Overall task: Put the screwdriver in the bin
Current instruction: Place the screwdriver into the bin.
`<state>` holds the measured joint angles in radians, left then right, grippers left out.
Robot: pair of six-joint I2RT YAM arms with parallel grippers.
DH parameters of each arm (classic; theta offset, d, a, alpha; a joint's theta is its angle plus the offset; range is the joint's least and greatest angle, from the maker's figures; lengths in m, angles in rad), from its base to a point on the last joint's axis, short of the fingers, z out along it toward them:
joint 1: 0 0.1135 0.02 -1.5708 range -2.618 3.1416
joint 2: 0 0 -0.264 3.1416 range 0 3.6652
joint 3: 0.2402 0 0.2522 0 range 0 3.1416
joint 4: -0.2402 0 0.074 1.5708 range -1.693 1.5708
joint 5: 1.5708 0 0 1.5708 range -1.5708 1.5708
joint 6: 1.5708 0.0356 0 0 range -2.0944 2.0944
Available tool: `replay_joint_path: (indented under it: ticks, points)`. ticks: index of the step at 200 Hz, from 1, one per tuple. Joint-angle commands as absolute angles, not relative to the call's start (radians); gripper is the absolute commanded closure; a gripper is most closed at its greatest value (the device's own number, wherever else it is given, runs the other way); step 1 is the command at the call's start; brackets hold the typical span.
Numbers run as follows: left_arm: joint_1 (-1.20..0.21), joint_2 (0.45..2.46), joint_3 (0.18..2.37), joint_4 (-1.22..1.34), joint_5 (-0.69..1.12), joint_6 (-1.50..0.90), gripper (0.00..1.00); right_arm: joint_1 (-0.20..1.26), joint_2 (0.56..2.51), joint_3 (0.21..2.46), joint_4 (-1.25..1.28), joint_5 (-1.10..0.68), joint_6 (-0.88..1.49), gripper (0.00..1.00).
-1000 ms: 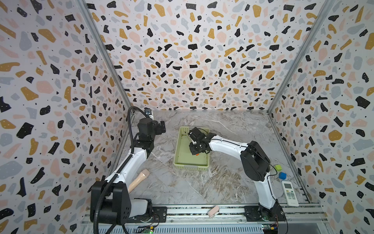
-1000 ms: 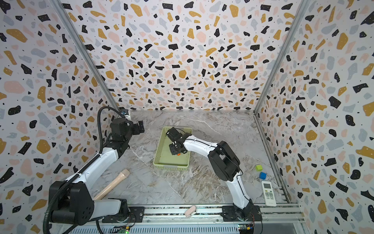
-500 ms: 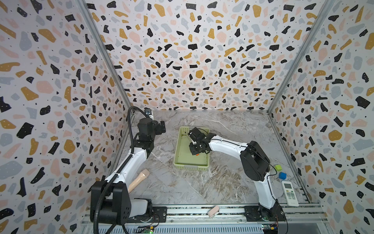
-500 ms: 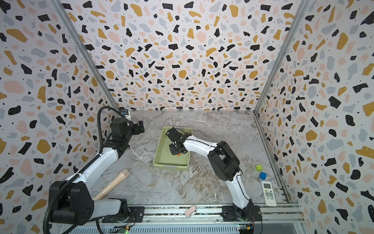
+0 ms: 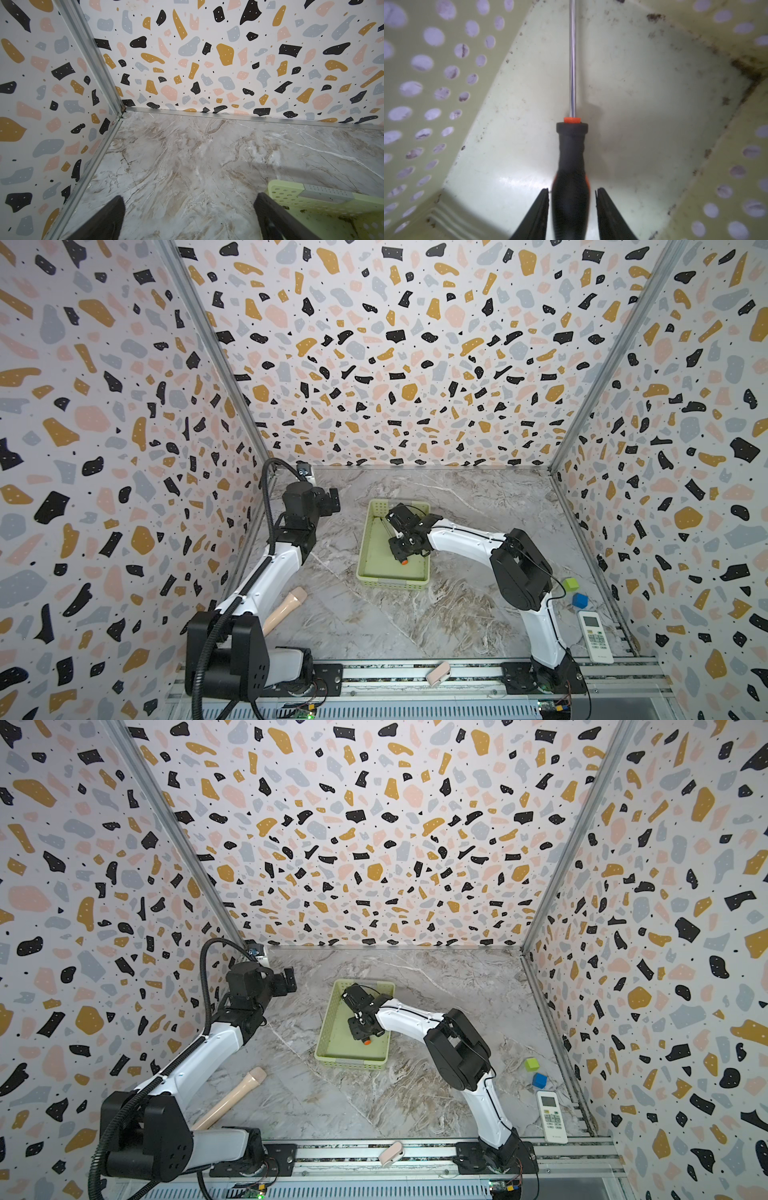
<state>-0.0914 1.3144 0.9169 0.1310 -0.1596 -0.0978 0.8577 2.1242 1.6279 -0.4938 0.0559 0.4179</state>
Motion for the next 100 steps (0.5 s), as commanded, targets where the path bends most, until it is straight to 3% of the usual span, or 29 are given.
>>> replay_joint_path:
  ticks: [1,100]
  points:
    - [-0.089,1.315,0.954,0.149,-0.166,-0.092,0.01,0.857,2.117,1.624,-0.501,0.072,0.419,0.57]
    - [-0.089,1.31,0.95,0.156,-0.167,-0.092,0.01,0.847,1.945,1.751,-0.575,0.088,0.375,0.49]
